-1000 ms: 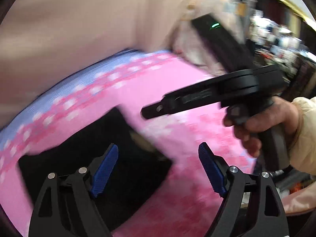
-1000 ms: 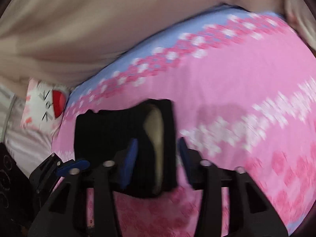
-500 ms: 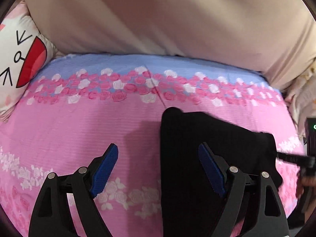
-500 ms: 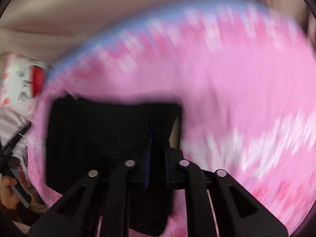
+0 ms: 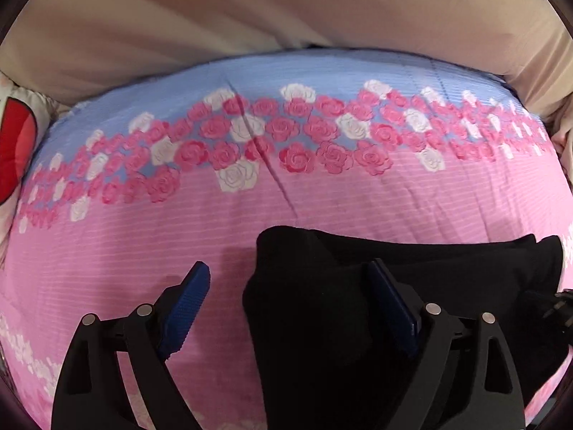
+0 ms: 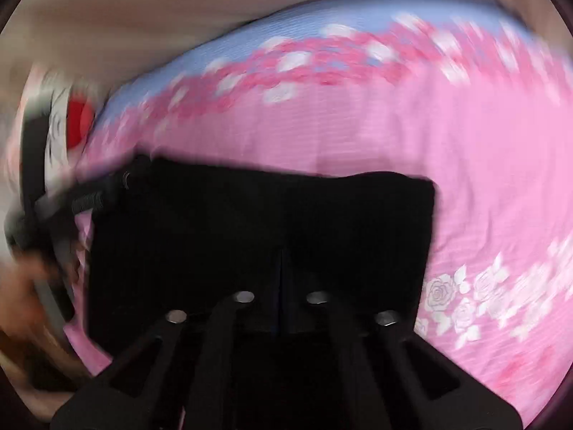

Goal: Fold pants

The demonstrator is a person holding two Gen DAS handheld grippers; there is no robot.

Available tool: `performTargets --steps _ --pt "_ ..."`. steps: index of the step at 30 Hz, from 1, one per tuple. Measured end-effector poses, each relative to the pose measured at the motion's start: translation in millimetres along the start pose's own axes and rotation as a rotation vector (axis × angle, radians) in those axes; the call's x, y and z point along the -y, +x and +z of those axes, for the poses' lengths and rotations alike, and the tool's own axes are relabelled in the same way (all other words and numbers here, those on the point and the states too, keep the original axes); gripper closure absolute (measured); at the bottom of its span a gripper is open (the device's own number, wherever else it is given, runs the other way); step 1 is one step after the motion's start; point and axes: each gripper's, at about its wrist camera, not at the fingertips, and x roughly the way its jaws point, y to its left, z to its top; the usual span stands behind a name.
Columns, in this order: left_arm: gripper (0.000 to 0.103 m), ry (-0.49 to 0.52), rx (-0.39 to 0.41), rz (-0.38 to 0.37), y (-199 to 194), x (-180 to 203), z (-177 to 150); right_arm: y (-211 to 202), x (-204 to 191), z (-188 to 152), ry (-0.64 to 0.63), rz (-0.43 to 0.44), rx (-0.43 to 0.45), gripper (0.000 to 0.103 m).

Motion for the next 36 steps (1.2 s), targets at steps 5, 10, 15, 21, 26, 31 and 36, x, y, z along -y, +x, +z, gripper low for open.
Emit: performTargets --steps 5,10,15,21,26,31,36 --pt "0.008 -0.042 0.004 -0.015 8.4 -8.6 -1.8 -5.3 -34.1 9.9 -0.213 -0.067 0.044 0.088" --pt "0.011 -0.187 0.097 -0.098 -30.8 -43.4 0.4 -35.2 -20.3 11.3 -0.107 -0.075 0.077 0.093" --pt "0.011 -0.154 0.197 -0.119 -89.1 -67.4 -41.3 -34.9 -81.4 34.3 -0.272 0.076 0.006 0.093" --pt "0.011 0.04 0.109 -0.125 -100.3 -24.6 -113.8 39.1 -149.1 82.1 -0.366 0.115 -0.17 0.093" --pt "0.011 0.154 0.064 -0.113 -91.6 11.9 -144.0 100.2 -207.8 81.2 -0.508 0.019 -0.337 0.092" --pt "0.011 0.162 0.028 -0.144 -76.2 19.8 -147.7 131.3 -229.4 73.5 -0.592 -0.246 -0.35 0.032" --pt "0.01 0.167 0.001 -0.174 -65.1 20.1 -145.4 140.1 -222.6 71.2 -0.554 -0.136 -0.408 0.082"
